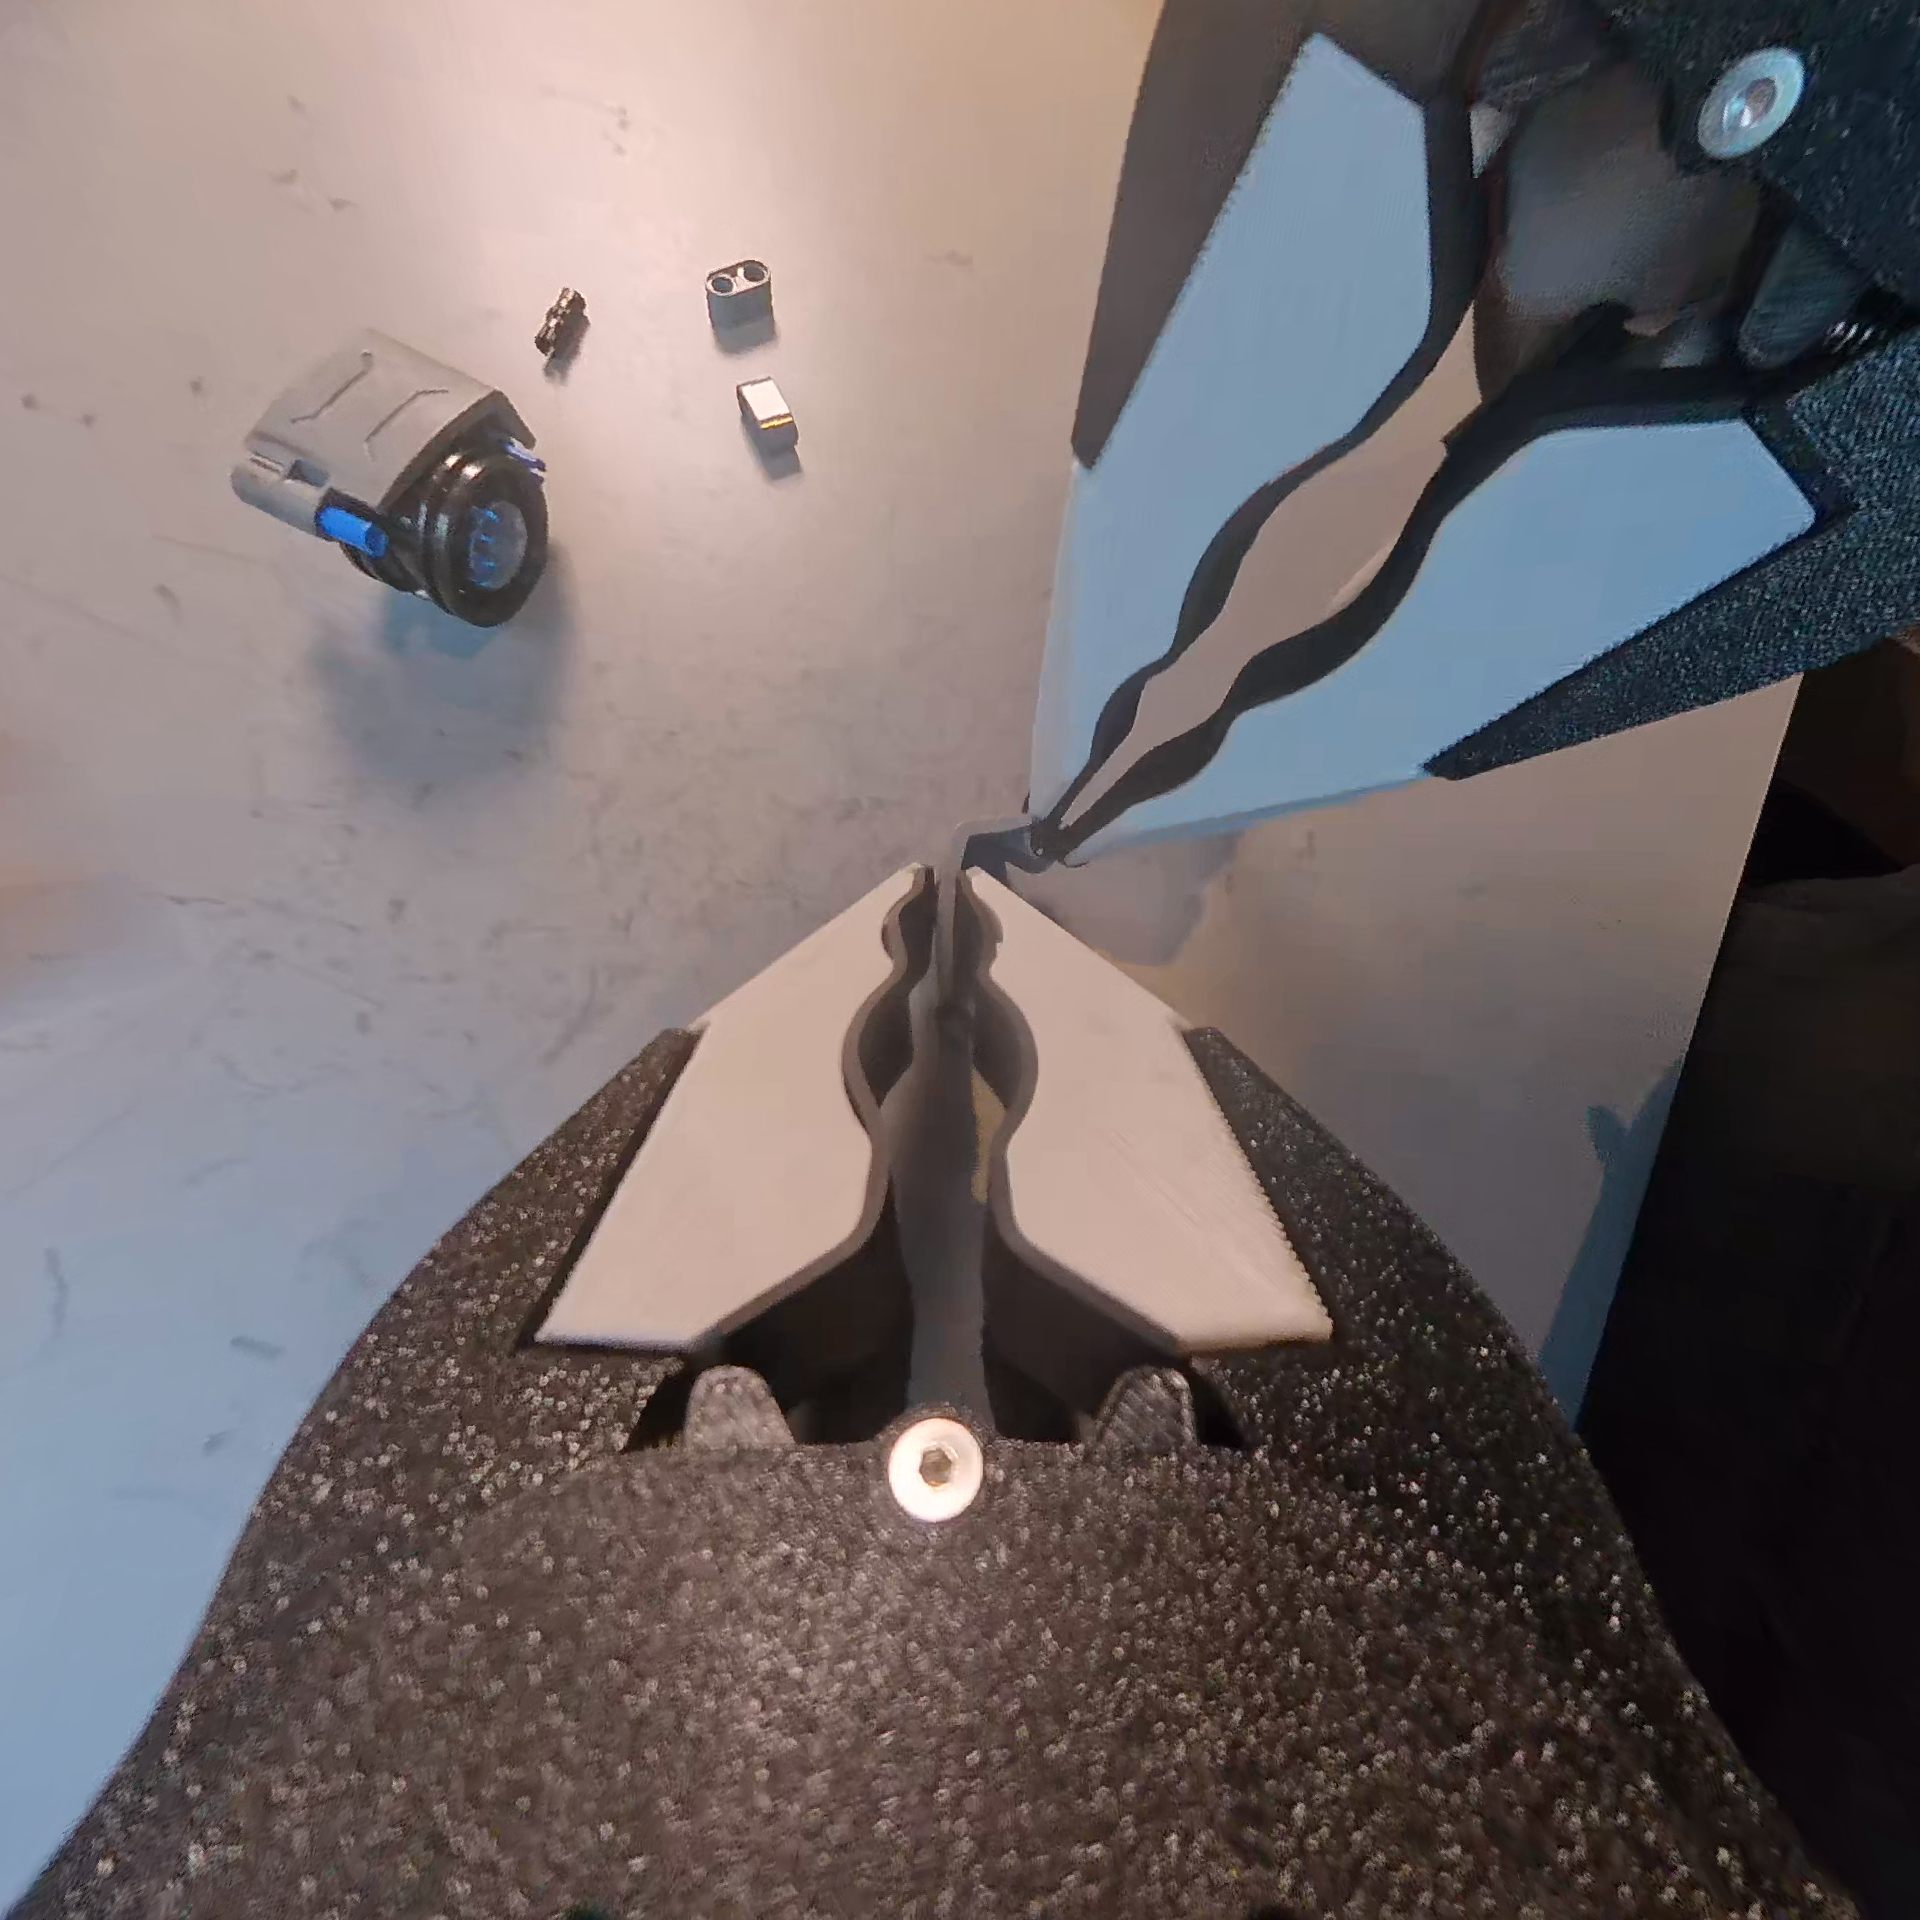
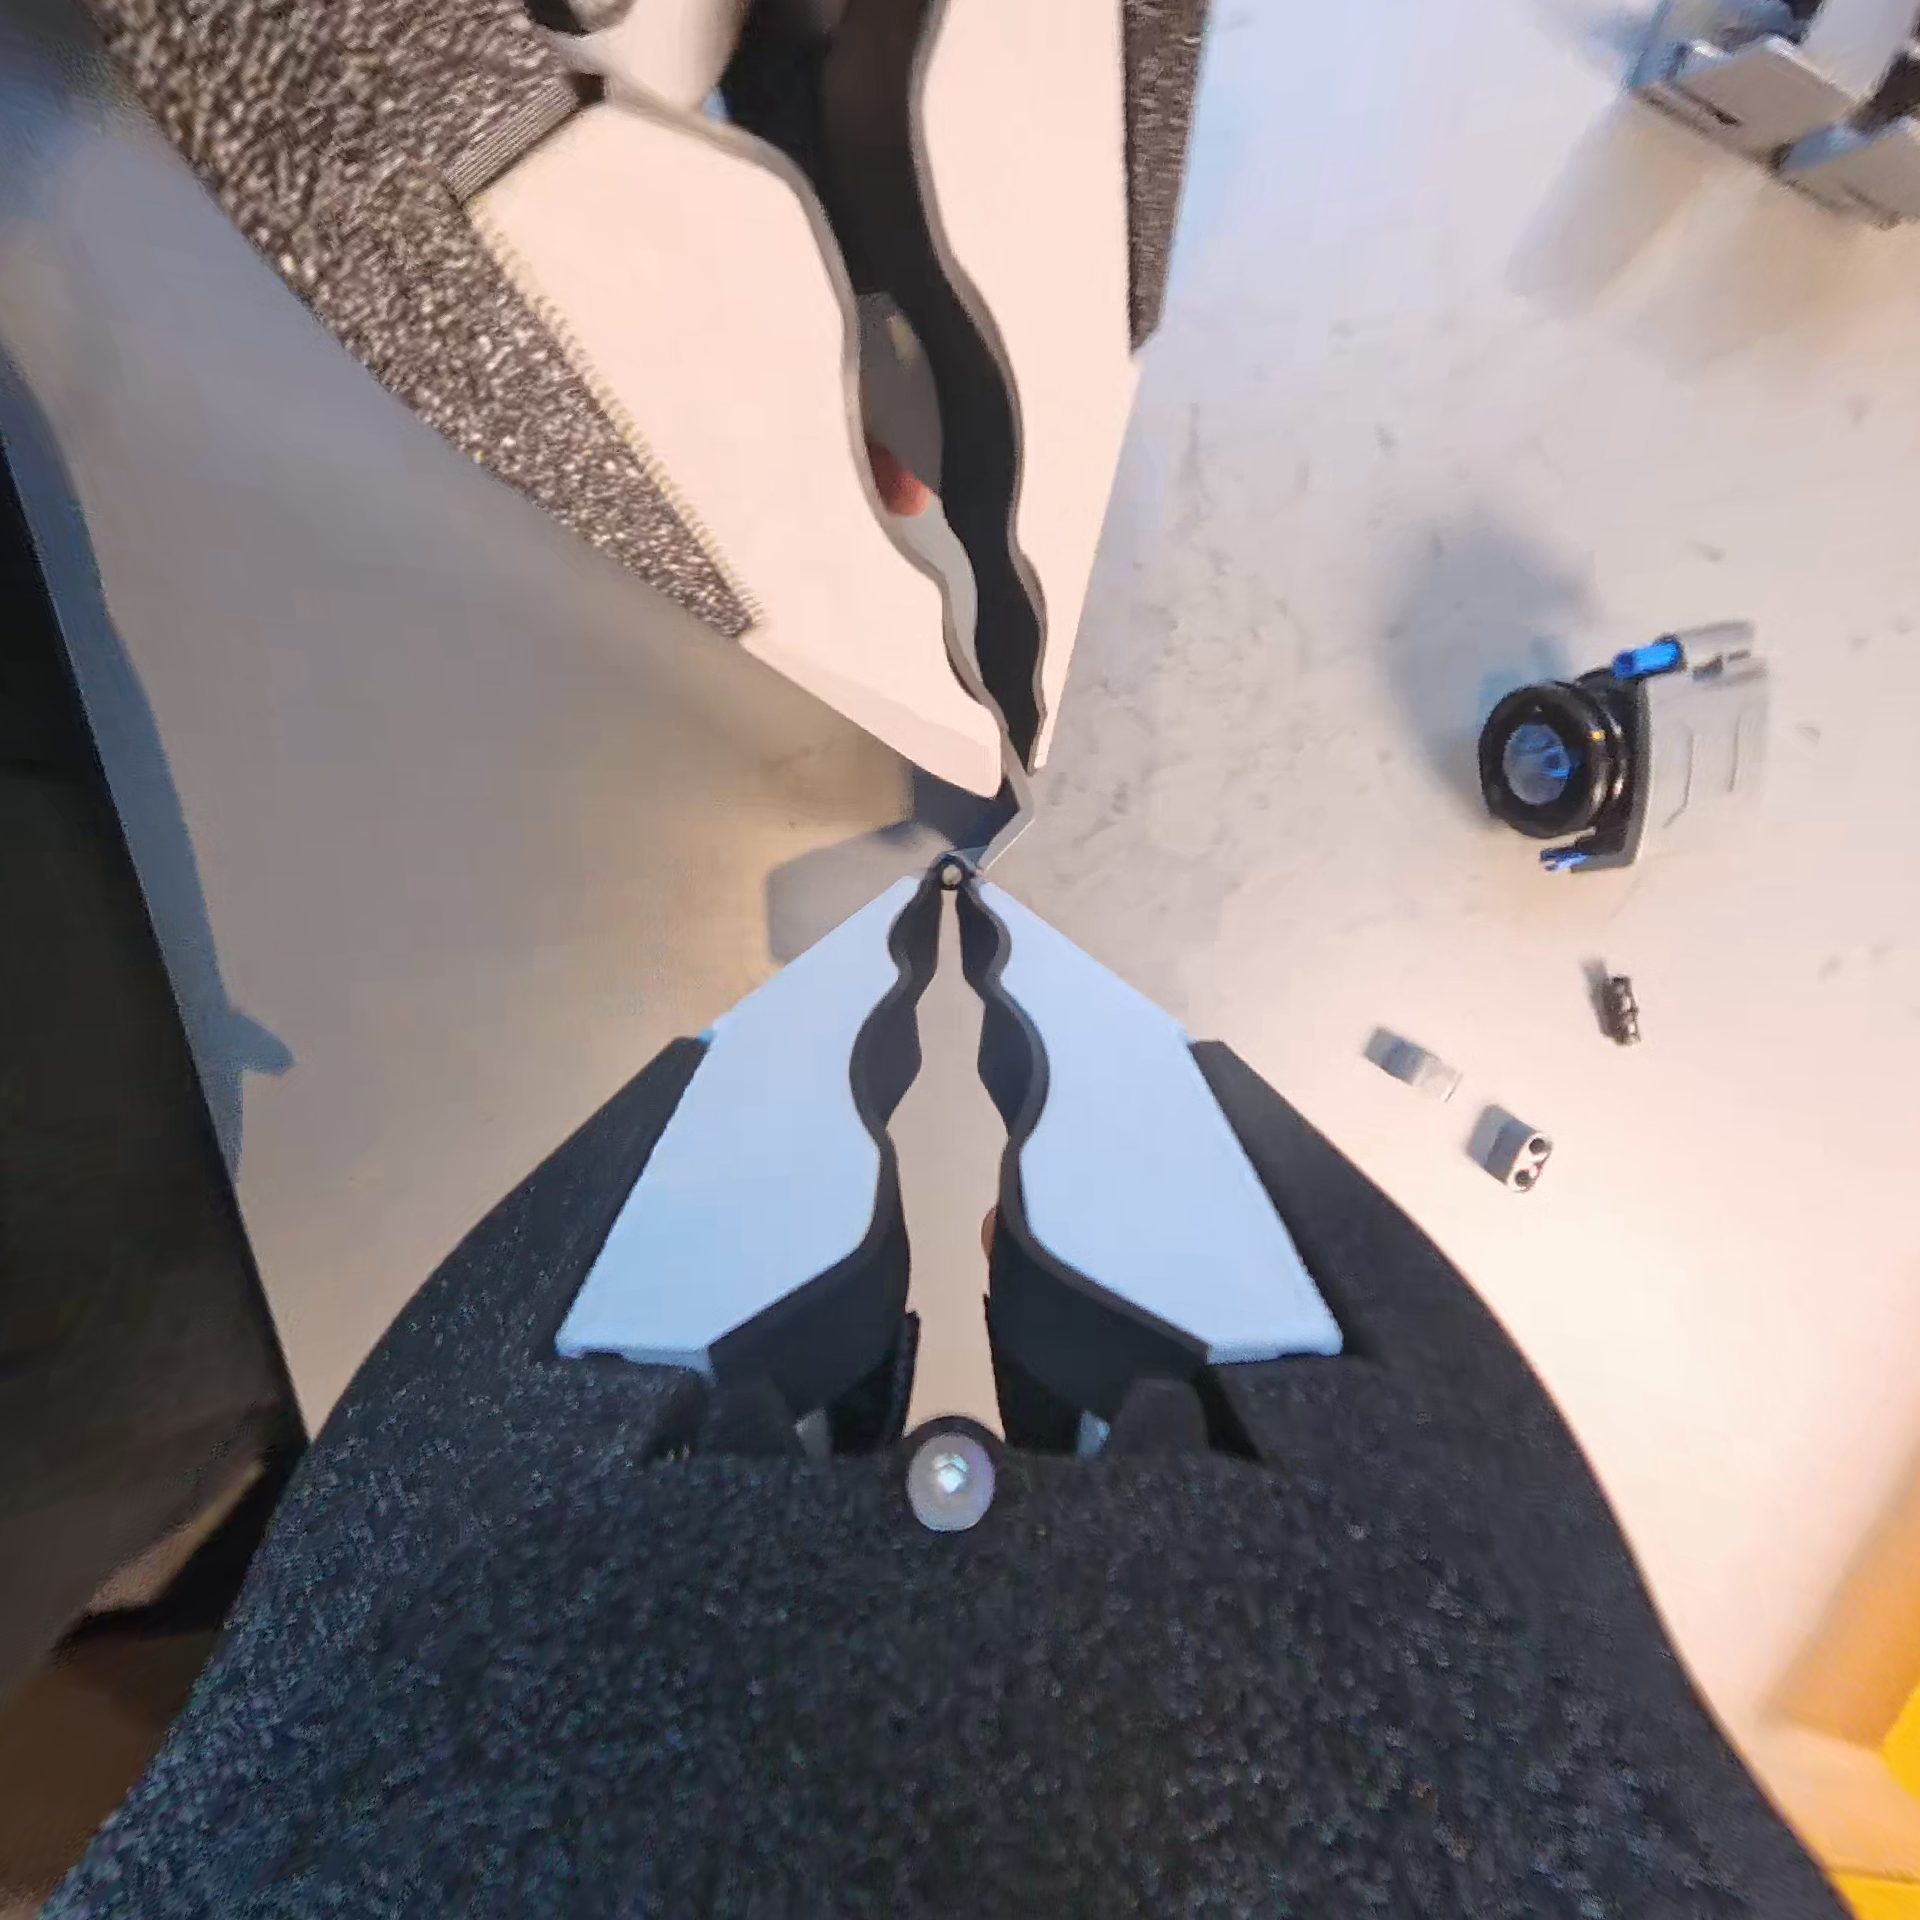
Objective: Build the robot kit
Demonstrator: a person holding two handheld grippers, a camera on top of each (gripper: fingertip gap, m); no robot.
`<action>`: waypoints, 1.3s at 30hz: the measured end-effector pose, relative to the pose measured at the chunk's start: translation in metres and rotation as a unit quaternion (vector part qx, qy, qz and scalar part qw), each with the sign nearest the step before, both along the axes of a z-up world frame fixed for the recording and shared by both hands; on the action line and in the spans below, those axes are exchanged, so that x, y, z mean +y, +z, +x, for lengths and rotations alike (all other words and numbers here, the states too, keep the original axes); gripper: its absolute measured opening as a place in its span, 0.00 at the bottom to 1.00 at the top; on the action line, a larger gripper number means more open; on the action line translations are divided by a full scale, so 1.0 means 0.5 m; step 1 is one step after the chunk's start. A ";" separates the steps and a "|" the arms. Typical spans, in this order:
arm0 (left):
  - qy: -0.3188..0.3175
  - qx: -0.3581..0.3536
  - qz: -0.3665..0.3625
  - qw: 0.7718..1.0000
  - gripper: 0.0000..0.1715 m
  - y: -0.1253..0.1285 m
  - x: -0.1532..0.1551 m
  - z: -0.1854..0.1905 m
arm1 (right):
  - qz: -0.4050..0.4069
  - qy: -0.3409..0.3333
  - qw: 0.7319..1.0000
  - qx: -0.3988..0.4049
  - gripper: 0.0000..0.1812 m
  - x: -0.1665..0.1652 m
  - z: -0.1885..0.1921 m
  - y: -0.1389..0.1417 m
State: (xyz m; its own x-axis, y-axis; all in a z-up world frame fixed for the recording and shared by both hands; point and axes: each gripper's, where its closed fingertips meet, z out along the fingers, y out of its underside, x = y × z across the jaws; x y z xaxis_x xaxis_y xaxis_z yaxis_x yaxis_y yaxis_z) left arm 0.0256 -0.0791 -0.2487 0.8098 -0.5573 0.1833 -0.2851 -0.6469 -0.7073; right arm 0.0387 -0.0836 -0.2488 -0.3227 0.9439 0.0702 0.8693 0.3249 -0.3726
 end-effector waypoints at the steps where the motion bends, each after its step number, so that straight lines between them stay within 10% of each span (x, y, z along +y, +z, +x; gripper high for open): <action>1: 0.003 -0.001 0.002 1.000 0.02 0.000 0.000 0.000 | -0.004 -0.015 1.000 0.009 0.00 0.000 -0.001 0.000; 22: 0.008 -0.004 -0.023 1.000 0.01 0.004 -0.007 0.001 | -0.039 -0.140 0.979 0.143 0.06 0.009 -0.004 0.004; 39: -0.024 -0.063 -0.091 0.994 0.01 -0.002 -0.013 -0.007 | 0.031 0.039 0.969 0.241 0.09 0.001 -0.006 0.031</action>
